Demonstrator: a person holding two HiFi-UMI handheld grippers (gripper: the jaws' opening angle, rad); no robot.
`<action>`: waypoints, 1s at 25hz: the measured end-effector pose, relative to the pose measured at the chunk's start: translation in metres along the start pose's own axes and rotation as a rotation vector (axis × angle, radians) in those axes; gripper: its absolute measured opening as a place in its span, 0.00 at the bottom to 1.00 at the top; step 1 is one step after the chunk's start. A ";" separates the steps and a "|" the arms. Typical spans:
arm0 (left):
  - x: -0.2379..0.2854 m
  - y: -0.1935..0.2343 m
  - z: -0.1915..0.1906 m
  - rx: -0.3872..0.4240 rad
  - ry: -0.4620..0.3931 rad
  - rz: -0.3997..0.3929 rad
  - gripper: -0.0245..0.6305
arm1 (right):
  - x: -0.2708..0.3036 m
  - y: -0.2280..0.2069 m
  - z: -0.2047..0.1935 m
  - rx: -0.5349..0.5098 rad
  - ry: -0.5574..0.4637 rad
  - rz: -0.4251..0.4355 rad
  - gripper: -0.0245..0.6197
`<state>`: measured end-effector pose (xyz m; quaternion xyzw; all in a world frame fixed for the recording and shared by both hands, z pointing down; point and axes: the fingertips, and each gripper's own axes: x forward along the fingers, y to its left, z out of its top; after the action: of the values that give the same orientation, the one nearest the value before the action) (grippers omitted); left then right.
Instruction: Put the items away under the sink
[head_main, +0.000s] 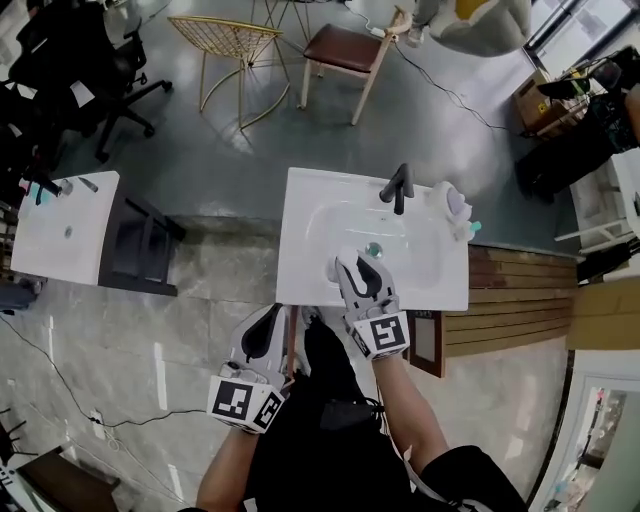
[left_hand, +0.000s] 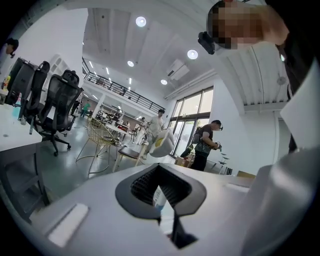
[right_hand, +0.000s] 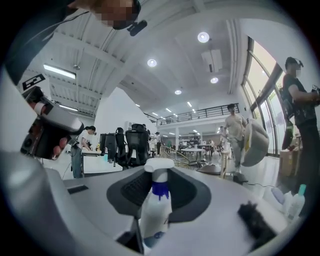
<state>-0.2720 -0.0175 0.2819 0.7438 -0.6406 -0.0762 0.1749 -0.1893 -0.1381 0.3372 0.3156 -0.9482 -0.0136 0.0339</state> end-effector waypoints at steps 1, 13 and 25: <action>-0.006 -0.006 -0.001 0.005 0.002 -0.013 0.05 | -0.009 0.004 0.004 0.004 -0.007 -0.006 0.20; -0.039 -0.070 -0.015 0.009 0.011 -0.069 0.05 | -0.102 0.014 0.037 0.003 -0.033 -0.049 0.20; -0.075 -0.156 -0.045 0.019 0.014 -0.094 0.05 | -0.219 0.007 0.036 0.008 -0.024 -0.096 0.20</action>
<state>-0.1252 0.0818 0.2592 0.7750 -0.6046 -0.0732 0.1687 -0.0214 -0.0009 0.2898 0.3608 -0.9323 -0.0153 0.0206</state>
